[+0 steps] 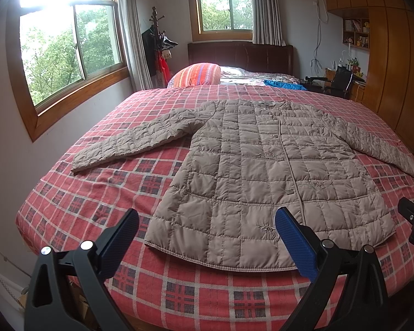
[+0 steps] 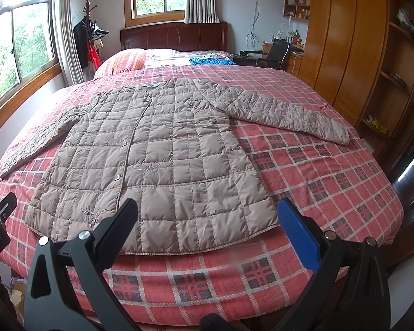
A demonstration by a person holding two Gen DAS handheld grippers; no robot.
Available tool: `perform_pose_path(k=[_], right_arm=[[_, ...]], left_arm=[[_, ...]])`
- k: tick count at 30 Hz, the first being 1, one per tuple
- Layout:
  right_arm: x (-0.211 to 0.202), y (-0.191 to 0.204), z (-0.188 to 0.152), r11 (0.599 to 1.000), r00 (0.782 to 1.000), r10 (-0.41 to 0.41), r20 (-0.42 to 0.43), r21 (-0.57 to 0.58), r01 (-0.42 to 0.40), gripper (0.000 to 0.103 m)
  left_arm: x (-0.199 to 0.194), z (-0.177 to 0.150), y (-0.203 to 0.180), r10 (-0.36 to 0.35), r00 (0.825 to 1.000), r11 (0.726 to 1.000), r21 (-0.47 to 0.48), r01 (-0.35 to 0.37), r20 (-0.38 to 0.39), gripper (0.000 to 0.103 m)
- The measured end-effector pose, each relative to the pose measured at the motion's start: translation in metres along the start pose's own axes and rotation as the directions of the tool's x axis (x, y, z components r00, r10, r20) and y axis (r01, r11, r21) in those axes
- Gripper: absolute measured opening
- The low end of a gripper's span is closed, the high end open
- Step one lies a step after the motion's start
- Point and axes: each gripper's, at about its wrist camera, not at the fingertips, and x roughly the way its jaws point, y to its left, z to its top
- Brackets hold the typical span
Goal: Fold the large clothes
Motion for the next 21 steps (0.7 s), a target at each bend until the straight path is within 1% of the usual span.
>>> perform_pose_path(k=[15, 21], right_arm=[[0.0012, 0.0003, -0.0007, 1.000, 1.000, 0.008, 0.000, 0.004, -0.008, 0.100], [0.0016, -0.0003, -0.0003, 1.000, 1.000, 0.008, 0.000, 0.006, -0.008, 0.100]], left_arm=[[0.0012, 0.0013, -0.0012, -0.002, 1.000, 1.000, 0.002, 0.002, 0.000, 0.099], [-0.0003, 0.0001, 0.0000, -0.017, 1.000, 1.000, 0.001, 0.017, -0.009, 0.099]])
